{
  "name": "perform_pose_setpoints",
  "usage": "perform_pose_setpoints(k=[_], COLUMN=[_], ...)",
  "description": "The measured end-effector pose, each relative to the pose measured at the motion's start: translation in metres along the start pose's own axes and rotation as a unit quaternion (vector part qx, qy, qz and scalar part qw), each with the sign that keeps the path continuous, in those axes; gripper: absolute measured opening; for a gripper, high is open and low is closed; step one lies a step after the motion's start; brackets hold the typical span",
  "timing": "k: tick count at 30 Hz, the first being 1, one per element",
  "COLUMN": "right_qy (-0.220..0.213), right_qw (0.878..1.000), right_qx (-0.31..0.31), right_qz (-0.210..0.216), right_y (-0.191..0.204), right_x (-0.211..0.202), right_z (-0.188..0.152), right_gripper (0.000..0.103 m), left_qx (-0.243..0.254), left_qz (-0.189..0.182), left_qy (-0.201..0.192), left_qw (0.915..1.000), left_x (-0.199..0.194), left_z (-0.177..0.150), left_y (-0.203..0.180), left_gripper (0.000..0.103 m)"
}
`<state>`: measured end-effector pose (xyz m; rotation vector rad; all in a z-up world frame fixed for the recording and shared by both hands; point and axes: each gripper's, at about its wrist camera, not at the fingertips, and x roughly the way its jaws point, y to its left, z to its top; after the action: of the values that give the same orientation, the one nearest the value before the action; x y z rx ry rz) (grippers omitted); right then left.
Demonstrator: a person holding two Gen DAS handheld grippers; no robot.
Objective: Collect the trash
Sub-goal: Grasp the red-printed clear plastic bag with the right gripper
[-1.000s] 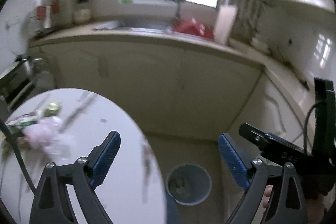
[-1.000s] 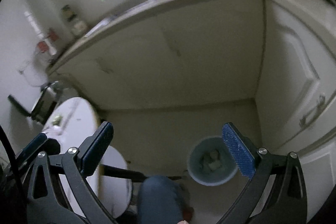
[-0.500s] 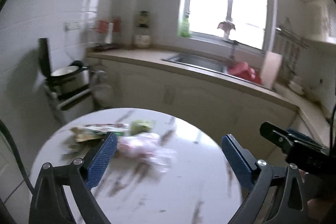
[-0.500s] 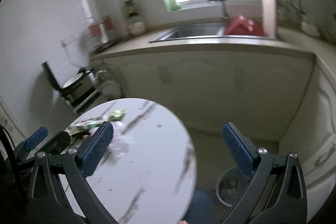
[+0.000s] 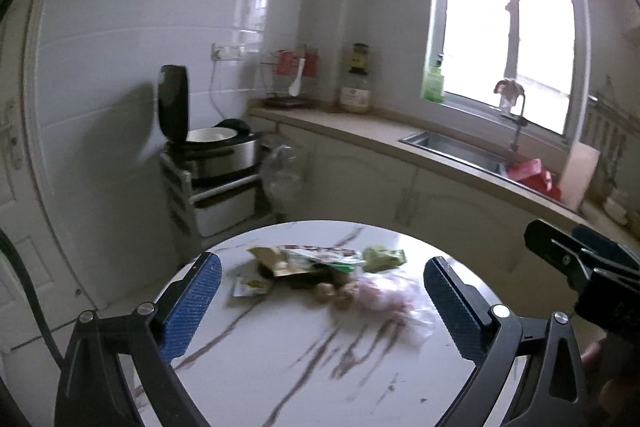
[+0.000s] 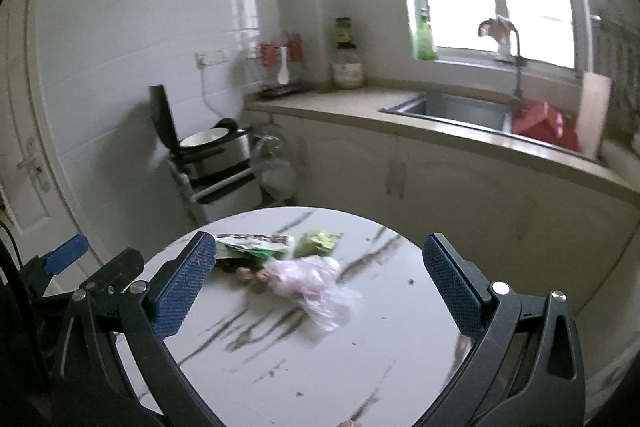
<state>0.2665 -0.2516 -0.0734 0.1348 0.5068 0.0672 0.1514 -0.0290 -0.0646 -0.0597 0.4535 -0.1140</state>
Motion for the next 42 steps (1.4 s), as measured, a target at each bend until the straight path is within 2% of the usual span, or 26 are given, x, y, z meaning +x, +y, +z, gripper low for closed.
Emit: perform_pose_setpoints(k=[4, 12, 17, 22, 33, 37, 42], right_qy=[0.006, 0.040, 0.088, 0.148, 0.240, 0.238, 0.244], right_qw=[1.000, 0.999, 0.996, 0.989, 0.971, 0.970, 0.968], right_qx=[-0.017, -0.014, -0.002, 0.013, -0.002, -0.005, -0.008], right_qz=[0.012, 0.006, -0.005, 0.004, 0.023, 0.044, 0.051], right_y=[0.017, 0.007, -0.016, -0.029, -0.021, -0.016, -0.010], right_x=[0.010, 0.040, 0.080, 0.131, 0.207, 0.217, 0.236], right_z=[-0.003, -0.013, -0.028, -0.050, -0.088, -0.089, -0.086], right_gripper=[0.103, 0.103, 0.103, 0.103, 0.103, 0.103, 0.102], left_qx=[-0.013, -0.025, -0.030, -0.035, -0.035, -0.038, -0.045], left_qz=[0.013, 0.023, 0.024, 0.034, 0.040, 0.046, 0.056], left_qy=[0.008, 0.042, 0.072, 0.098, 0.145, 0.150, 0.156], left_qw=[0.9998, 0.9986, 0.9967, 0.9940, 0.9880, 0.9869, 0.9851], left_x=[0.004, 0.041, 0.074, 0.112, 0.188, 0.209, 0.232], left_z=[-0.005, -0.003, -0.007, -0.005, 0.000, 0.002, 0.006], left_y=[0.011, 0.024, 0.026, 0.032, 0.036, 0.042, 0.055], left_gripper=[0.100, 0.100, 0.100, 0.100, 0.100, 0.100, 0.100])
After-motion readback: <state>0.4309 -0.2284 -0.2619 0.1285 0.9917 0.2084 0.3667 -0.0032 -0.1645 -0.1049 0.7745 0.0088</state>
